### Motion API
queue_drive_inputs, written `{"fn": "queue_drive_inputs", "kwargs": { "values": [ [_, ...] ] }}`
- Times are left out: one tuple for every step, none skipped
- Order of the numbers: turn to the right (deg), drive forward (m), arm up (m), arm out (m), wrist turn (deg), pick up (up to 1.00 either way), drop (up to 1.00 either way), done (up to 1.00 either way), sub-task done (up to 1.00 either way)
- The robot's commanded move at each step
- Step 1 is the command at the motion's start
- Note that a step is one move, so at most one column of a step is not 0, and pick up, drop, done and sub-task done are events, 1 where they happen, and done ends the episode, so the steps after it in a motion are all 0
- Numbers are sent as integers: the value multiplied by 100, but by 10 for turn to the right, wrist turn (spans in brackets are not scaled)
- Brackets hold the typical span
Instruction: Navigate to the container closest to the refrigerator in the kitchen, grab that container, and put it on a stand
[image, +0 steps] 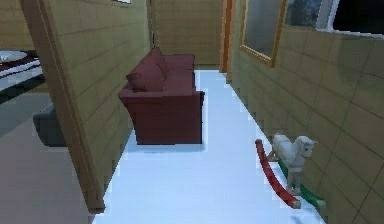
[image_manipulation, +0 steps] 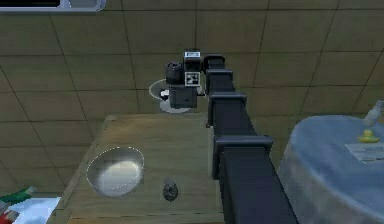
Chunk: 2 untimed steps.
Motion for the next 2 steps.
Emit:
{"fn": "queue_drive_inputs", "kwargs": {
  "values": [
    [0, 0, -28, 0, 0, 0, 0, 0, 0],
    [0, 0, 0, 0, 0, 0, 100, 0, 0]
  ]
}}
